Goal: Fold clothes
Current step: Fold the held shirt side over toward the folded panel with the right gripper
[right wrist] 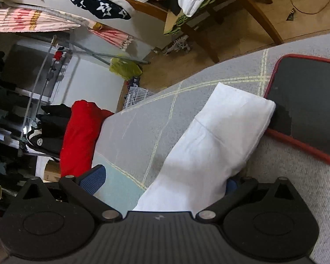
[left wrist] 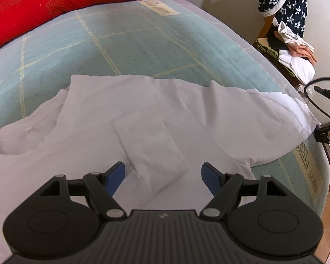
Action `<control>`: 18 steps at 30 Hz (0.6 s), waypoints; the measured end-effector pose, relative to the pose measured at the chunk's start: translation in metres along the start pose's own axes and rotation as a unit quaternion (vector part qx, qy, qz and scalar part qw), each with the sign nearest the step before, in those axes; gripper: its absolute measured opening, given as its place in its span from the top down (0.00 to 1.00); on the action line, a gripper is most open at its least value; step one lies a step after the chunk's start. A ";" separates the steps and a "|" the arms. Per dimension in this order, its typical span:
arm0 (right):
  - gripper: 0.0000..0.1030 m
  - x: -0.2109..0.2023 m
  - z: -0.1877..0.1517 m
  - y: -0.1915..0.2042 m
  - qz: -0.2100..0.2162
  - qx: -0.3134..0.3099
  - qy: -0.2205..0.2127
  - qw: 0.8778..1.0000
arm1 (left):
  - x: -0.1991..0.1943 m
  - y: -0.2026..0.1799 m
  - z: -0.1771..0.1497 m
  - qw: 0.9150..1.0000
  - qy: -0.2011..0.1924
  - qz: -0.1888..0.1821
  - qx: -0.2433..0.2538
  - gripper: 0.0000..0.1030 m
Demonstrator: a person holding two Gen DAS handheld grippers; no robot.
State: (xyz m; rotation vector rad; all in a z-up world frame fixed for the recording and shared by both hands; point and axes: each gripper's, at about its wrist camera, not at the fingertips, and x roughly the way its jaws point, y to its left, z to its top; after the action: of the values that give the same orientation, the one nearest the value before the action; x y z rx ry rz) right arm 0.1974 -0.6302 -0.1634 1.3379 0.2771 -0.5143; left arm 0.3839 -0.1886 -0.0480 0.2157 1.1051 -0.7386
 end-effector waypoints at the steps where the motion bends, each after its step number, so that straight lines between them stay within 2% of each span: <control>1: 0.00 -0.003 -0.003 -0.002 0.005 0.009 -0.002 1.000 | 0.000 0.000 0.000 1.000 0.000 0.000 0.000 0.25; 8: 0.00 0.000 -0.016 0.004 0.007 -0.012 -0.029 0.999 | 0.002 -0.002 0.000 1.000 -0.002 0.002 0.006 0.25; 12: 0.00 0.004 -0.013 0.009 0.062 0.007 -0.007 0.998 | 0.000 0.000 -0.002 1.000 -0.001 0.005 0.008 0.25; 18: 0.00 0.007 -0.018 0.027 0.117 0.016 0.017 0.993 | -0.008 0.004 -0.005 1.000 -0.007 0.015 0.020 0.25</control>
State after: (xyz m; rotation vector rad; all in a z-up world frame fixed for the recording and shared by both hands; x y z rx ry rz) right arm 0.2189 -0.6105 -0.1473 1.3912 0.1383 -0.3001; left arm 0.3805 -0.1796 -0.0443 0.2598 1.0720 -0.7358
